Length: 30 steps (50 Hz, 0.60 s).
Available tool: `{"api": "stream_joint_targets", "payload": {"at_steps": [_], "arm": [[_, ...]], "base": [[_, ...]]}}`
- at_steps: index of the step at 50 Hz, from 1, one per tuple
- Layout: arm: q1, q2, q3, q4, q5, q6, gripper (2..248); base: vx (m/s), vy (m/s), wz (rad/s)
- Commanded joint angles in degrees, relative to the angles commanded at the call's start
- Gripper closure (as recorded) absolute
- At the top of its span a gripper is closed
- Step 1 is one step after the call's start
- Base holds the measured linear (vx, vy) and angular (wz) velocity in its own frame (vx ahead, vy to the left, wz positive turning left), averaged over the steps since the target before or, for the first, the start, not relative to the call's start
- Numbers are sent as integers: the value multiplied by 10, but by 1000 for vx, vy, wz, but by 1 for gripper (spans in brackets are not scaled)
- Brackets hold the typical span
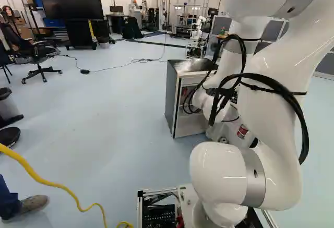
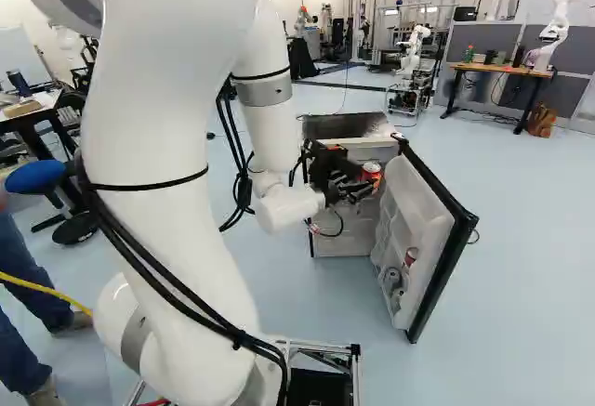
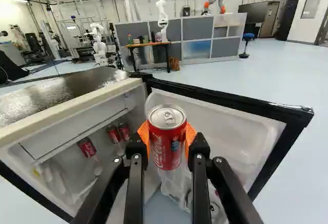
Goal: Grab a drink from the fridge
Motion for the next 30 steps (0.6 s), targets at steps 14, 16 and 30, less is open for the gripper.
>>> {"api": "stream_joint_targets", "payload": {"at_steps": [14, 16, 30], "arm": [[30, 13, -10, 0, 0, 0, 161], [34, 14, -12, 0, -1, 0, 161], [58, 16, -36, 0, -7, 0, 161]], "base": [[0, 0, 0], [0, 0, 0], [0, 0, 0]]}}
